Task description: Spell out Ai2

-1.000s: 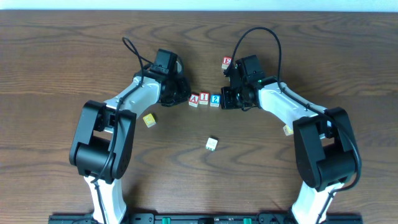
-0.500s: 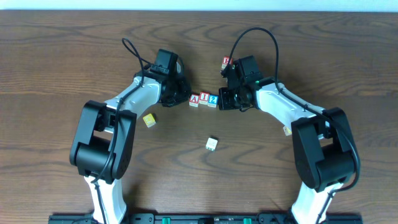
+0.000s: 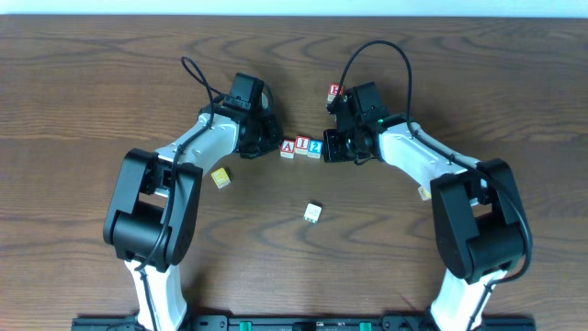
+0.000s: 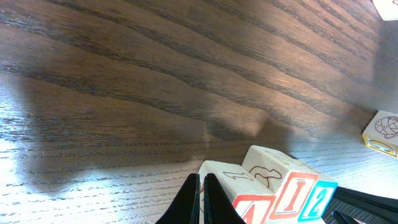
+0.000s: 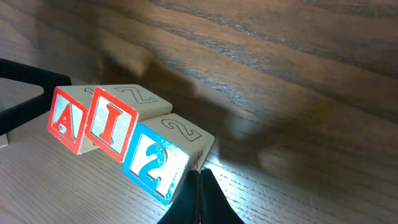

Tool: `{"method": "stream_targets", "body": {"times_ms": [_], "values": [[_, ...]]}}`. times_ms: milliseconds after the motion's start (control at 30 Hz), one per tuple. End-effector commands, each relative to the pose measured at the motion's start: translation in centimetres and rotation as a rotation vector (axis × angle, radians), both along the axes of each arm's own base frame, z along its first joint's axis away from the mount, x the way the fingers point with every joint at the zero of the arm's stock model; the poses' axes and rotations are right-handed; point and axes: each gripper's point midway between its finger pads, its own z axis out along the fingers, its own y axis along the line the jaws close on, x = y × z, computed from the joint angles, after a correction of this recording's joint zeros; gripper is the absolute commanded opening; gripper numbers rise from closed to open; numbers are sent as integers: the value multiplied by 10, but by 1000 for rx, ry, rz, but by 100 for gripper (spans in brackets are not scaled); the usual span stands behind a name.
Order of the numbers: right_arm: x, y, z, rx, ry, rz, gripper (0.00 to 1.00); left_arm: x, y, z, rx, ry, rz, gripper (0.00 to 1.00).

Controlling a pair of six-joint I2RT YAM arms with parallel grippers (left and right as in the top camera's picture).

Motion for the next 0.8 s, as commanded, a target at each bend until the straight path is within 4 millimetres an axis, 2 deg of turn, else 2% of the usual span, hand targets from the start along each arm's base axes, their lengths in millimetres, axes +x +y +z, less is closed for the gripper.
{"method": "stream_targets", "body": {"times_ms": [0,467,567,667,733,767], "values": [[4,2,1,12,-3,-11,1,-6,0,-9,11,30,6,6],[5,-2,0,-8,-6,-19,1,-7,4,-11,32,38,20,6],[5,-7,-3,-40,-6,-31,13,-7,5,-12,37,37,22,6],[7,-11,-4,-52,-11,-38,16,-5,8,-13,56,30,30,6],[10,-16,-4,-68,-16,-51,12,-4,11,-13,67,25,35,6],[11,-19,-3,-70,-16,-58,6,-2,13,-14,79,21,41,6]]}}
